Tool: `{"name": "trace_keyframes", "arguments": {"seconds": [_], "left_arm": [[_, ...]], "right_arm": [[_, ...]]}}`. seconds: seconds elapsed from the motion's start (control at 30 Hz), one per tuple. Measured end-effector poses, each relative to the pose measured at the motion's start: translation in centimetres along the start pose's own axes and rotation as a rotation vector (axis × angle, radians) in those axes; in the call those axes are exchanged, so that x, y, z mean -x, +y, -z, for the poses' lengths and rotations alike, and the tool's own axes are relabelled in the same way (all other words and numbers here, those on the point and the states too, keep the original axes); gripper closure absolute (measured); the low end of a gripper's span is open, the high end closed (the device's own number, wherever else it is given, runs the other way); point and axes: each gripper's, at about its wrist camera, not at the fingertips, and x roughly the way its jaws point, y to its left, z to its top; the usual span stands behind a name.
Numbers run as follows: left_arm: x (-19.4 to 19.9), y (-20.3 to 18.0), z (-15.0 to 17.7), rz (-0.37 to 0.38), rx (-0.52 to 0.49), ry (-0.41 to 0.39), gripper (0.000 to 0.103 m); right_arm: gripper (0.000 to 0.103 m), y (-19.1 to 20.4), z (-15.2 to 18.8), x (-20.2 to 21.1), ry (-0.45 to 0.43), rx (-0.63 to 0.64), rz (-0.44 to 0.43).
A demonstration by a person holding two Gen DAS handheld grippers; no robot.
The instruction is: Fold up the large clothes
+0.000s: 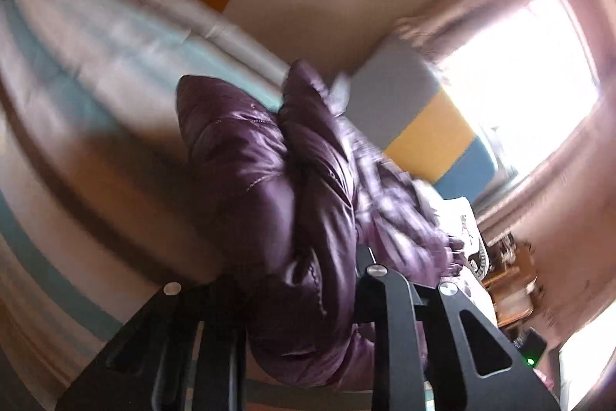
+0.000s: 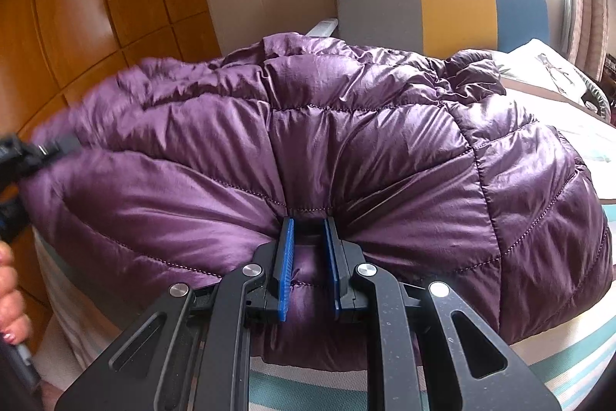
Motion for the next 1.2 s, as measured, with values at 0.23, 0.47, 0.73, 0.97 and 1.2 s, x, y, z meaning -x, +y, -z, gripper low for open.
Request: {"name": "trace_keyframes", "arguments": {"seconds": [0.23,0.47,0.73,0.97,1.2], "left_arm": [[1.3,-4.0,-0.1,0.019,-0.134,-0.075,0.083],[3.0,-6.8,0.0,0.065,-0.221,-0.110,0.083],[3.7,-8.6,0.1,0.029,-0.273,-0.140,0.083],[3.9,-12.8,0.9,-0.029,-0.426,-0.176,0.082],[3.5,-16.9,1.9,-0.016,-0.528,-0.196,0.080]], "right_arm": [[0.087,0.2,-0.2,-0.1,0.005,-0.011,0.001],[0.087,0.9,-1.0,-0.1,0.022,0.015,0.033],[0.087,-1.3,-2.1,3.1,-0.052,-0.063,0.082],[0.087,-5.5,-2.1,5.6,-0.086,-0.147,0.191],[0.087,-11.6,-1.1,7.1,-0.062,-0.271,0.315]]}}
